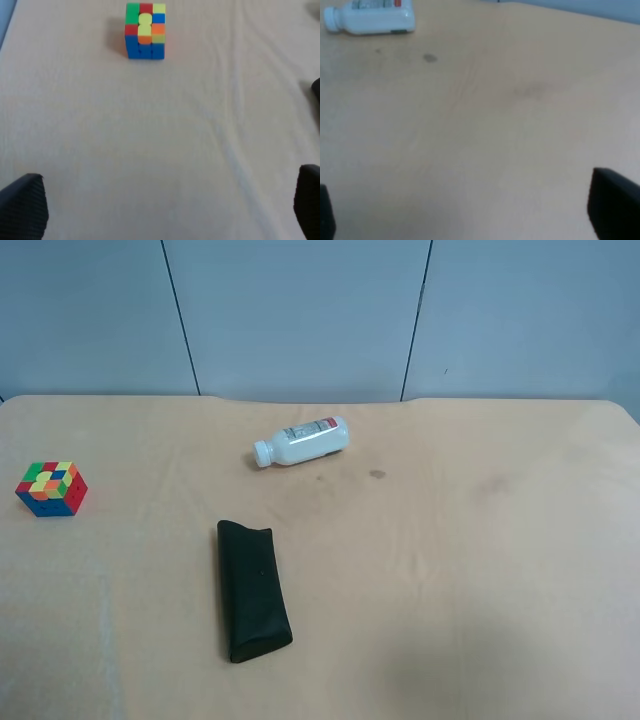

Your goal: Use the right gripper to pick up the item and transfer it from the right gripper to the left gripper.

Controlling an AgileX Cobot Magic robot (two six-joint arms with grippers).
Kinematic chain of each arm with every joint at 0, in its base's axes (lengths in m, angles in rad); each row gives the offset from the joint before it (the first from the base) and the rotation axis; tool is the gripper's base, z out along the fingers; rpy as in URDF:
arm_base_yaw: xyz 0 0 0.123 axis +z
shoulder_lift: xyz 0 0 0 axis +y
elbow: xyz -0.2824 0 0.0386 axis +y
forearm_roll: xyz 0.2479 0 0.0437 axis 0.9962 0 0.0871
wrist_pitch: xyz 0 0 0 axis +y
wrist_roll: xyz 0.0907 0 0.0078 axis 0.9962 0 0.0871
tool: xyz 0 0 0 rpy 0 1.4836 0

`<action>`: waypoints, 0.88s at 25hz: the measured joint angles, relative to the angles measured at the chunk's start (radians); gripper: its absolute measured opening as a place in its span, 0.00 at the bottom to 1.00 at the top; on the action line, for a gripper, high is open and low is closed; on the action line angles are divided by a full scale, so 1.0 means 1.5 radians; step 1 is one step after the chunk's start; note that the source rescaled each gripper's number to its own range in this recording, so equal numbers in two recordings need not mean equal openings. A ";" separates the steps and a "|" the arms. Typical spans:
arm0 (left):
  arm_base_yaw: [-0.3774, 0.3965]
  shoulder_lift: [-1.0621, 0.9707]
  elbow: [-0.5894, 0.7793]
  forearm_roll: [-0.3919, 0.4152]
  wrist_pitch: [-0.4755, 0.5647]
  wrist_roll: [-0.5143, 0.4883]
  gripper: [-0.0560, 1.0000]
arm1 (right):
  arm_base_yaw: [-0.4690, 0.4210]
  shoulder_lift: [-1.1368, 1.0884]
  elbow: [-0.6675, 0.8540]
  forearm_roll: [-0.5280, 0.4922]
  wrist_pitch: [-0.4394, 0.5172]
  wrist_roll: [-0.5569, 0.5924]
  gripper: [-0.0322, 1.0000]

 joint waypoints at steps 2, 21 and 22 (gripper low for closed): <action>0.000 -0.049 0.015 0.000 0.000 0.004 1.00 | 0.000 0.000 0.000 0.000 0.000 0.000 1.00; 0.000 -0.082 0.113 -0.110 -0.105 0.073 1.00 | 0.000 0.000 0.000 0.000 0.000 0.003 1.00; 0.000 -0.082 0.113 -0.110 -0.106 0.074 1.00 | 0.000 0.000 0.000 0.000 0.000 0.003 1.00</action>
